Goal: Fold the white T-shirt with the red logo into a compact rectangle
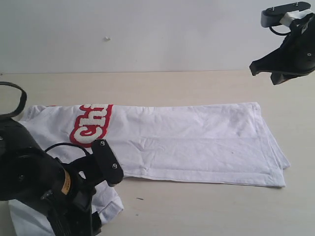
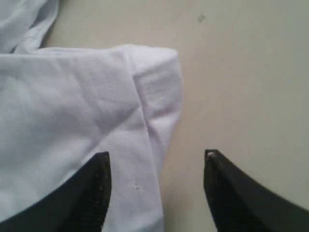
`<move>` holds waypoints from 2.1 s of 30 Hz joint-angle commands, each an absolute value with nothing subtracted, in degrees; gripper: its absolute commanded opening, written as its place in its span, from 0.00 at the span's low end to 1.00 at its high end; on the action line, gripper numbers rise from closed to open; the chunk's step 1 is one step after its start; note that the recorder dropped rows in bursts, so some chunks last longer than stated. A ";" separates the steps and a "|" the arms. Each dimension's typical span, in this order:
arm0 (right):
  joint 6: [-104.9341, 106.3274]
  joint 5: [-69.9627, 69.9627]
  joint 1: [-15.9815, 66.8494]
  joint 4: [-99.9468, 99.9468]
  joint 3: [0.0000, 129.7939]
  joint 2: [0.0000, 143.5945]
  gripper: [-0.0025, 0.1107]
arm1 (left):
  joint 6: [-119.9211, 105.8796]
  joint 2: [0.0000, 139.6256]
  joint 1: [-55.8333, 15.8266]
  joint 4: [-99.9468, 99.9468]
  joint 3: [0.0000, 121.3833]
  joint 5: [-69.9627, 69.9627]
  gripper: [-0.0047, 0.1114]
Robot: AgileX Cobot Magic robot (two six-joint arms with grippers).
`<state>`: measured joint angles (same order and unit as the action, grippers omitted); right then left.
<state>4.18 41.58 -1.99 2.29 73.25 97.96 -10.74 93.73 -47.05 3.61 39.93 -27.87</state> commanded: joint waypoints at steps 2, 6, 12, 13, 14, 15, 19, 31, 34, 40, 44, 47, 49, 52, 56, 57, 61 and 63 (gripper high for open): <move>6.32 39.98 -1.97 0.43 72.96 97.34 0.02 | -8.56 96.62 -47.40 5.75 39.67 -26.98 0.53; 6.32 39.98 -1.97 0.30 72.96 97.34 0.02 | -8.21 98.80 -47.40 5.76 40.01 -27.73 0.46; 6.32 40.08 -1.97 0.00 72.96 97.34 0.02 | -8.08 99.01 -47.40 7.31 44.01 -37.11 0.14; 6.32 40.08 -1.97 0.00 72.96 97.34 0.02 | -8.08 99.01 -47.40 7.84 44.52 -38.44 0.11; 6.32 40.08 -1.97 0.00 72.96 97.34 0.02 | -8.08 98.90 -47.40 8.13 44.84 -39.21 0.08; 6.32 40.08 -1.97 0.00 72.96 97.34 0.02 | -7.84 98.69 -47.40 8.58 44.82 -39.45 0.05; 6.32 40.08 -1.97 0.00 72.96 97.34 0.02 | -6.97 96.96 -47.40 9.71 44.82 -39.45 0.04; 6.45 39.83 -1.97 0.00 72.96 97.34 0.02 | -9.13 84.44 -47.40 21.31 49.47 -44.57 0.04; 6.45 39.73 -1.97 0.00 72.96 97.34 0.02 | -9.13 83.93 -47.28 29.28 49.47 -42.99 0.04; 6.45 39.73 -1.97 0.00 72.96 97.34 0.02 | -9.00 85.35 -43.82 34.48 49.47 -33.02 0.08; 6.58 39.17 -1.97 0.00 72.96 97.34 0.02 | -9.00 86.78 -40.63 36.32 49.47 -27.93 0.34; 6.58 39.05 -1.97 0.00 72.96 97.34 0.02 | -9.00 88.75 -37.29 40.25 49.47 -23.60 0.50; 6.58 39.05 -1.97 0.00 72.96 97.34 0.02 | -9.00 89.92 -35.19 41.89 49.47 -21.40 0.52; 7.44 38.66 -1.97 0.00 72.96 97.34 0.02 | -7.50 91.29 -32.44 45.15 49.47 -18.45 0.50; 7.44 37.75 -1.97 0.00 72.96 97.34 0.02 | -4.03 91.51 -30.81 45.59 49.47 -17.29 0.50; 7.44 37.51 -1.97 0.00 72.96 97.34 0.02 | -2.49 91.08 -30.81 45.48 49.47 -17.29 0.50; 7.44 37.27 -1.97 0.00 72.96 97.34 0.02 | 3.32 87.41 -31.43 41.05 50.42 -18.85 0.50; 7.44 37.27 -1.97 0.00 72.96 97.34 0.02 | 3.69 84.63 -32.27 34.38 51.73 -21.31 0.50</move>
